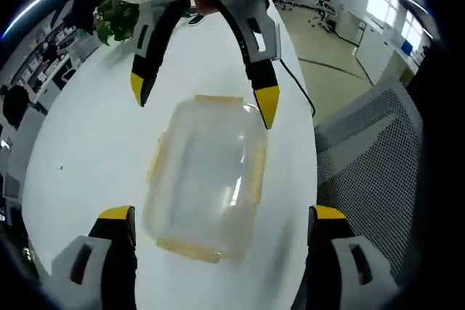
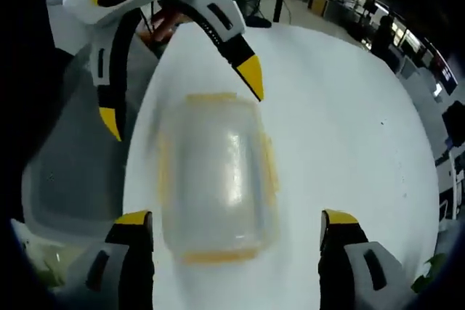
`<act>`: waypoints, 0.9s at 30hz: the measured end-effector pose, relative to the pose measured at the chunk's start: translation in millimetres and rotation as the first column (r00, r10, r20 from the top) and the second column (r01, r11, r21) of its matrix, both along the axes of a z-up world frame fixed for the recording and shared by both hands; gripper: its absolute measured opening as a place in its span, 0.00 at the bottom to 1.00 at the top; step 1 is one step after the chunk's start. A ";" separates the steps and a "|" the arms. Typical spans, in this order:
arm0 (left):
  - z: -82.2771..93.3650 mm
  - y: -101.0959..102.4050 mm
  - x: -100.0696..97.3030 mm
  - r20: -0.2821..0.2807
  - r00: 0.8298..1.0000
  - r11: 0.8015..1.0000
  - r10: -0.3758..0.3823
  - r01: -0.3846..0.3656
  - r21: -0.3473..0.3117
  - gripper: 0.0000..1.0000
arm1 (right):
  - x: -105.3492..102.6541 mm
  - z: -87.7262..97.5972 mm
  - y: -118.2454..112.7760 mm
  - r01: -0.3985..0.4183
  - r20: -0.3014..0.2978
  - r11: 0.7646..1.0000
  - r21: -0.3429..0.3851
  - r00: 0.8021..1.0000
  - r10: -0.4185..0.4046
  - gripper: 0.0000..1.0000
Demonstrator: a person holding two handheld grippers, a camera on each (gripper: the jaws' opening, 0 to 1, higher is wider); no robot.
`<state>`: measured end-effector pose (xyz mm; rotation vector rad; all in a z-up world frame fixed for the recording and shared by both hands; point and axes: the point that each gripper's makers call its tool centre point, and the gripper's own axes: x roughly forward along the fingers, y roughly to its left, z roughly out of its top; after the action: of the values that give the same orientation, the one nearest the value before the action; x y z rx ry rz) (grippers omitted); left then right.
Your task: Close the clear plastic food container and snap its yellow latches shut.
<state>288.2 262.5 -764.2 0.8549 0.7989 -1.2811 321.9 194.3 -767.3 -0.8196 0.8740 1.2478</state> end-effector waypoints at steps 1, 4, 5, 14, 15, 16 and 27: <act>-2.5 0.4 1.3 -0.001 1.000 1.000 -0.004 0.004 0.009 0.99 | -0.8 -0.7 0.7 -0.001 -0.003 1.000 0.001 1.000 0.001 0.96; -10.7 3.7 7.2 0.021 0.999 0.998 -0.037 0.036 0.059 0.99 | -2.0 -3.1 5.2 -0.020 0.024 1.000 -0.002 1.000 0.020 0.96; -12.9 3.5 8.4 0.022 0.999 0.997 -0.042 0.041 0.069 0.99 | -3.8 -5.3 6.5 -0.024 0.020 1.000 -0.008 1.000 0.024 0.96; -22.4 -0.5 17.3 0.034 0.997 0.991 -0.076 0.071 0.115 0.98 | -8.7 -21.7 5.2 -0.080 0.040 0.994 -0.080 0.996 0.084 0.94; -23.2 -0.7 17.5 0.033 0.997 0.990 -0.075 0.071 0.121 0.98 | -9.4 -21.8 5.0 -0.083 0.040 0.993 -0.082 0.996 0.086 0.93; -24.3 -1.7 17.7 0.031 0.997 0.990 -0.077 0.073 0.124 0.97 | -10.0 -22.1 4.0 -0.086 0.042 0.992 -0.089 0.995 0.090 0.93; -33.5 -5.7 24.4 0.044 0.993 0.980 -0.113 0.104 0.170 0.91 | -13.5 -29.5 -1.8 -0.086 0.036 0.989 -0.117 0.995 0.091 0.84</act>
<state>312.7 256.8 -797.8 1.0760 0.8359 -1.2936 308.4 192.5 -796.8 -0.9822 0.8909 1.2624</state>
